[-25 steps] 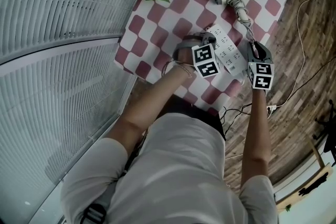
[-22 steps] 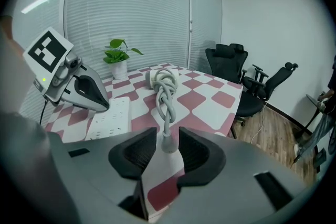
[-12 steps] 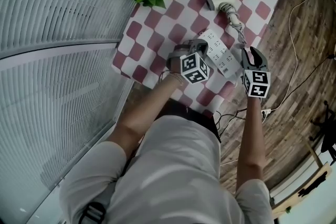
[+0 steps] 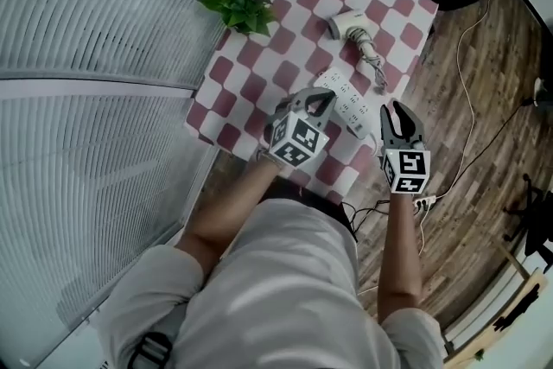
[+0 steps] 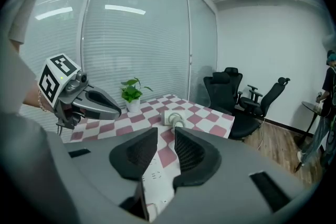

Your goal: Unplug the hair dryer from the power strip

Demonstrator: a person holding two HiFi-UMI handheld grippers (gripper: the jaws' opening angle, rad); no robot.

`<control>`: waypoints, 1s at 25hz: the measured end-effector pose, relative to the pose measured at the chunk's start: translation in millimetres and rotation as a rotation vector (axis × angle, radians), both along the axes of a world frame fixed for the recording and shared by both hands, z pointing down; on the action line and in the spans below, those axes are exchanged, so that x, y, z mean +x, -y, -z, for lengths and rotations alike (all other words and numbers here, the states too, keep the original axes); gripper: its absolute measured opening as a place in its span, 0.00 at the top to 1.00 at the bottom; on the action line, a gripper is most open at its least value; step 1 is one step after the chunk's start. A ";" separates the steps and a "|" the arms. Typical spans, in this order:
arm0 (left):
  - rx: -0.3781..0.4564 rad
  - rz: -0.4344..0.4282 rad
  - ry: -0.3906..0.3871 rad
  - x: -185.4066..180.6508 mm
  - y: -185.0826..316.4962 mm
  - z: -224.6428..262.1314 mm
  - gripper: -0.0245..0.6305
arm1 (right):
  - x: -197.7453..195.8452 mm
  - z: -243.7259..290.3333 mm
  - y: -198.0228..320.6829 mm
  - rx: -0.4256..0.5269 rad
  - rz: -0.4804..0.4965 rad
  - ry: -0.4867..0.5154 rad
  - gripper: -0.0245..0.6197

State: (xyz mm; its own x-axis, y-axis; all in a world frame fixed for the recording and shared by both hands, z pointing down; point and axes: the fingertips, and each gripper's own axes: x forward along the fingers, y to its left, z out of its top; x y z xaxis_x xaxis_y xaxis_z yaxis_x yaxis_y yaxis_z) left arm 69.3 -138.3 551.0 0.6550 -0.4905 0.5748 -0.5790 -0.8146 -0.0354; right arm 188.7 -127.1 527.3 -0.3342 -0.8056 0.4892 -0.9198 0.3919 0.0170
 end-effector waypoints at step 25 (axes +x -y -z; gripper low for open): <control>0.100 -0.091 -0.462 -2.1 -98.2 224.9 0.92 | -81.4 204.0 -98.8 0.225 0.080 0.187 0.88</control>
